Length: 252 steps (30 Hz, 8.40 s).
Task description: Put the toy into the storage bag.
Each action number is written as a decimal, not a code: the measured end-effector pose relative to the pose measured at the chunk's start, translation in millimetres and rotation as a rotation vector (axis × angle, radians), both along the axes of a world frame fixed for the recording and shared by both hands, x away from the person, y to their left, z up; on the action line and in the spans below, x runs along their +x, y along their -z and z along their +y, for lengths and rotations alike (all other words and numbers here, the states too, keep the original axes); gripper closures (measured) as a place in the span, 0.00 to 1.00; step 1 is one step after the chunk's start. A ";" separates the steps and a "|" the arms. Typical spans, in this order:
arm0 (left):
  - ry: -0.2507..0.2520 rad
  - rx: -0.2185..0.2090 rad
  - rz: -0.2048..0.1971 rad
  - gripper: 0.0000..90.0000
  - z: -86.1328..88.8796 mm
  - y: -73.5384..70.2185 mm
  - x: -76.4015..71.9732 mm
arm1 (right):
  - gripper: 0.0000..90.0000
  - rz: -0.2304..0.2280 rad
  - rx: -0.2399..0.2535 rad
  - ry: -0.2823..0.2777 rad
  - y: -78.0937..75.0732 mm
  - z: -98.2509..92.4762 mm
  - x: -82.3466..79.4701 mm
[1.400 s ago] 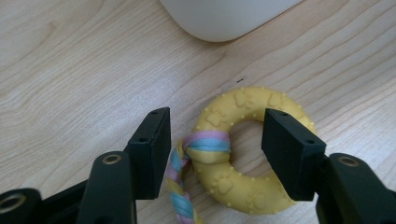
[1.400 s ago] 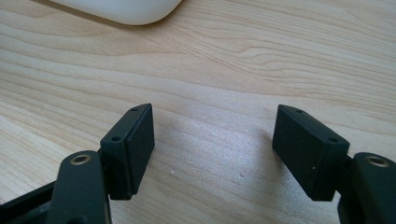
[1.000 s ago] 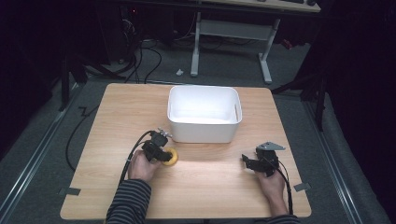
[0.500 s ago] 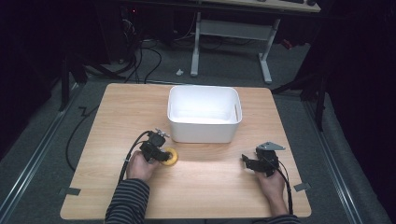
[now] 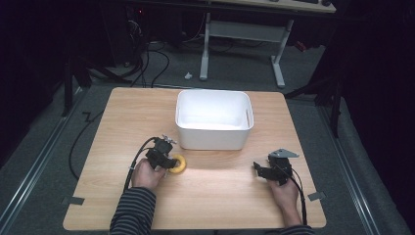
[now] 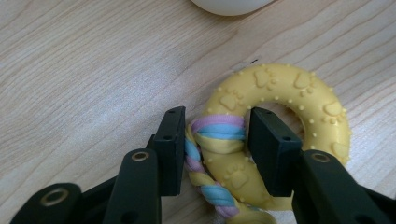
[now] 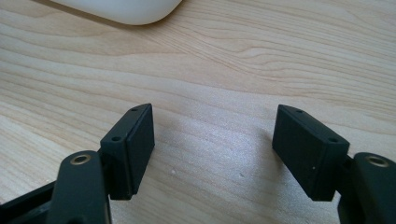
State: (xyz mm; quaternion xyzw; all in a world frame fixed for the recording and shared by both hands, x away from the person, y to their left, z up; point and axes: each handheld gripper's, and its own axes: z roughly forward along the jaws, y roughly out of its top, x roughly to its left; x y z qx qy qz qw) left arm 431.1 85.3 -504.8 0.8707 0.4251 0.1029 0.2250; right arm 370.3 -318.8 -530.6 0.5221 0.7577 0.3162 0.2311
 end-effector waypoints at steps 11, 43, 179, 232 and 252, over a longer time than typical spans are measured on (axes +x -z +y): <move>0.004 -0.008 0.026 0.68 1.9 -1.5 3.9 | 0.33 0.000 0.000 0.000 0.0 0.0 -0.6; -0.048 -0.143 0.004 0.70 21.1 -25.6 -6.2 | 0.33 -0.001 0.000 -0.004 0.1 0.0 -1.2; 0.022 -0.157 -0.089 0.70 -51.4 -165.4 53.0 | 0.33 0.000 -0.001 -0.014 0.1 0.4 -1.0; 0.044 -0.054 -0.080 0.70 -97.2 -137.6 98.5 | 0.33 0.000 -0.001 -0.015 0.1 0.5 -1.1; 0.077 -0.005 -0.057 0.69 -107.7 -122.4 97.8 | 0.33 0.000 -0.001 -0.014 0.0 0.4 -1.1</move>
